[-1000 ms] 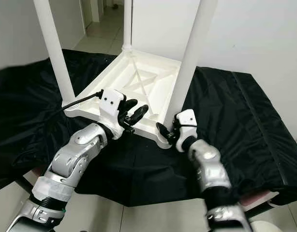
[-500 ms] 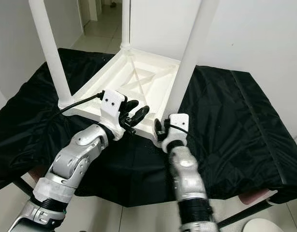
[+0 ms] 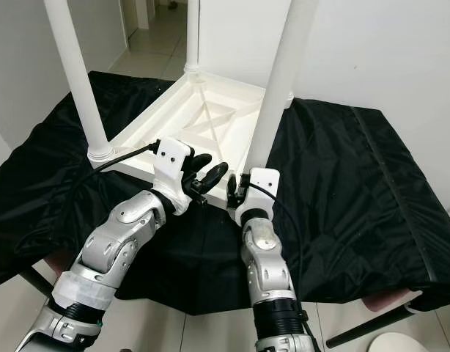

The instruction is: Building children table

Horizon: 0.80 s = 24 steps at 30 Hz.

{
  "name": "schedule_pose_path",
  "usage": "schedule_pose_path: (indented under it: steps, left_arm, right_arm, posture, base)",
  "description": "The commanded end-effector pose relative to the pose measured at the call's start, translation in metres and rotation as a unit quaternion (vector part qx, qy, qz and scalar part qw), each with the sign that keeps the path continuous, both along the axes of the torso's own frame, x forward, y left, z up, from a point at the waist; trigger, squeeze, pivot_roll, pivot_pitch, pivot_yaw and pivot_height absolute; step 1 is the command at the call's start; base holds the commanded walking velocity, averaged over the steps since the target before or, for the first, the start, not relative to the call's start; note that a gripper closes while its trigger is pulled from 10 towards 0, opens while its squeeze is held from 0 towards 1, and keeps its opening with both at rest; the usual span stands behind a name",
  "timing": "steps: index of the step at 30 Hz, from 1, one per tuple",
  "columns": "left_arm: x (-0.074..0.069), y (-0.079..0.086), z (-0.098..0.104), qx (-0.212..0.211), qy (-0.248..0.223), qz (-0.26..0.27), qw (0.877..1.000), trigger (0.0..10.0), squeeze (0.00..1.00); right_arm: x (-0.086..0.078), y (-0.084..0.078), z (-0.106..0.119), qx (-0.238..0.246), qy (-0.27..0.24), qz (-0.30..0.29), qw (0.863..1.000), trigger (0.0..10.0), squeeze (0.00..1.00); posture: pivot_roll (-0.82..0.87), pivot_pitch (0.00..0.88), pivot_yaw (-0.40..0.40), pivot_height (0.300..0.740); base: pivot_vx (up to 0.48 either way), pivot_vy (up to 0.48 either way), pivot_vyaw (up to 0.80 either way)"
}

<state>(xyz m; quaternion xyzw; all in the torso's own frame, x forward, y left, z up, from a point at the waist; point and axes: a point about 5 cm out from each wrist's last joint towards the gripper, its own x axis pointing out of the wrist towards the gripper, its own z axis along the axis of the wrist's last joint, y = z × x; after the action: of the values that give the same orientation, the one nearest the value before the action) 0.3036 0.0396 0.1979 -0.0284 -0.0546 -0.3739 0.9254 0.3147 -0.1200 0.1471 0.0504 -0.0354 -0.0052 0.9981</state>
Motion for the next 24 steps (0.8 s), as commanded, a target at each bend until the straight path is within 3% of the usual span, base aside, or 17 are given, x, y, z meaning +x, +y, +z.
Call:
schedule_pose_path:
  steps: [1,6,7,8,10,13,22,24]
  left_arm:
    - [-0.001,-0.002,0.003,0.004,-0.009,-0.007,1.0,10.0,0.0]
    - [0.0,-0.002,0.004,0.003,-0.011,-0.005,1.0,10.0,0.0]
    - [0.0,-0.002,0.004,0.002,-0.011,-0.006,1.0,10.0,0.0]
    - [0.0,-0.002,0.005,0.002,-0.011,-0.008,1.0,10.0,0.0]
    - [0.0,-0.002,0.005,0.002,-0.011,-0.008,1.0,10.0,0.0]
    - [0.002,-0.001,0.006,0.005,-0.013,-0.011,1.0,10.0,0.0]
    - [0.005,0.0,0.008,0.007,-0.013,-0.009,1.0,10.0,0.0]
    - [0.007,0.001,0.009,0.009,-0.015,-0.009,1.0,10.0,0.0]
  right_arm:
    - [-0.001,-0.008,-0.002,0.006,0.009,-0.009,1.0,10.0,1.0]
    - [-0.004,-0.021,-0.004,0.009,0.014,-0.006,1.0,10.0,1.0]
    - [-0.005,-0.026,-0.004,0.01,0.017,0.022,1.0,10.0,0.91]
    - [-0.007,-0.03,-0.005,-0.001,0.018,0.052,0.998,10.0,0.0]
    - [-0.007,-0.03,-0.005,-0.001,0.018,0.052,0.998,10.0,0.0]
    - [-0.01,-0.038,-0.007,-0.078,0.015,0.17,0.982,10.0,0.0]
    - [-0.009,-0.045,-0.009,-0.118,0.02,0.226,0.967,10.0,0.0]
    - [0.001,-0.053,-0.006,-0.137,0.021,0.256,0.957,10.0,0.0]
  posture:
    - [0.09,0.0,-0.075,0.74]
    - [0.09,0.0,-0.074,0.74]
    - [0.09,0.0,-0.066,0.74]
    - [0.09,0.0,-0.066,0.74]
    - [0.09,0.0,-0.066,0.74]
    - [0.08,0.0,-0.038,0.74]
    - [0.08,0.0,-0.029,0.74]
    - [0.08,0.0,-0.025,0.74]
  base:
    - [0.0,0.0,0.0]
    - [0.0,0.0,0.0]
    - [0.0,0.0,0.0]
    - [0.0,0.0,0.0]
    - [0.0,0.0,0.0]
    - [0.0,0.0,0.0]
    - [0.0,0.0,0.0]
    - [0.0,0.0,0.0]
